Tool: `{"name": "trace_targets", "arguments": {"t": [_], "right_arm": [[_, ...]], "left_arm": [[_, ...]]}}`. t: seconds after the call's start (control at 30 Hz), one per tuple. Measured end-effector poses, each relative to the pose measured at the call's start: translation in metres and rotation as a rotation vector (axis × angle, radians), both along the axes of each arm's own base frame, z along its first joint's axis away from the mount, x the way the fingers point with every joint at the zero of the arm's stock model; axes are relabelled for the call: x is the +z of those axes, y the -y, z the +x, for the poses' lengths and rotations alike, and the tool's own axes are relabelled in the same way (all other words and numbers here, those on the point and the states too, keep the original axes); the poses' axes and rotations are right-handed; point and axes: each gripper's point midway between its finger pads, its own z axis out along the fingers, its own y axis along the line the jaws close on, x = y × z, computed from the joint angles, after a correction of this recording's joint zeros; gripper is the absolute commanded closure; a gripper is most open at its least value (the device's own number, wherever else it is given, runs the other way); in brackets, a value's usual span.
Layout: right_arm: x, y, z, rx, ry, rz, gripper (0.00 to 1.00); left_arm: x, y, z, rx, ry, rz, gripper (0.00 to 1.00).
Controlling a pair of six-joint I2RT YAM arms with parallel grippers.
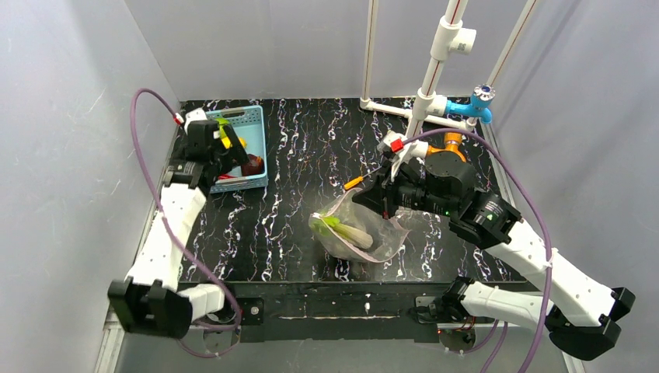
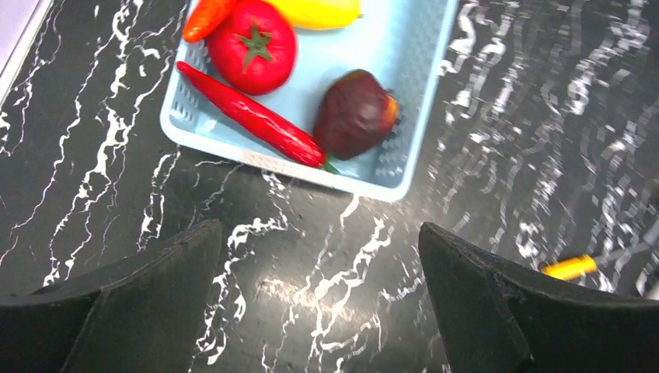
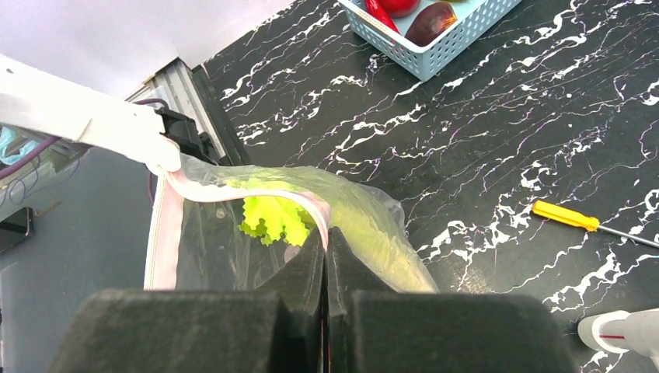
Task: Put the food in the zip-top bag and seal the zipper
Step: Pick up the fake fruit from the bin.
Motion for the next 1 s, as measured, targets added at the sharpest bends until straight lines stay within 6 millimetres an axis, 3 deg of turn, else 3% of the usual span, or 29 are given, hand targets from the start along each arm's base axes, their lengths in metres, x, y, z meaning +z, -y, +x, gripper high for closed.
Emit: {"name": "trace_targets", "arguments": {"t": [0.17,0.43,0.57,1.0], "right_arm": [[0.000,0.000,0.000,-0.001,0.001,0.000,0.99],[-0.009,-0.006,0.005,-0.002,-0.025,-0.032,0.99],[-0.008,-0.007,0.008,-0.008,-0.028,-0.037,0.99],[-0.003,-0.026,0.024,-0.012,-0.053,-0.064,0.99]], "left_arm": [[-0.034,-0.022,0.044,0.057,-0.103,-0.003,0.02],[-0.081,0.000,0.108,-0.119,-0.189,-0.045,0.03],[-0.112,0.014,0.118,-0.202,-0.259,-0.089,0.02],[-0.143,0.027,0.121,-0.211,-0.338,-0.172,0.07]]}}
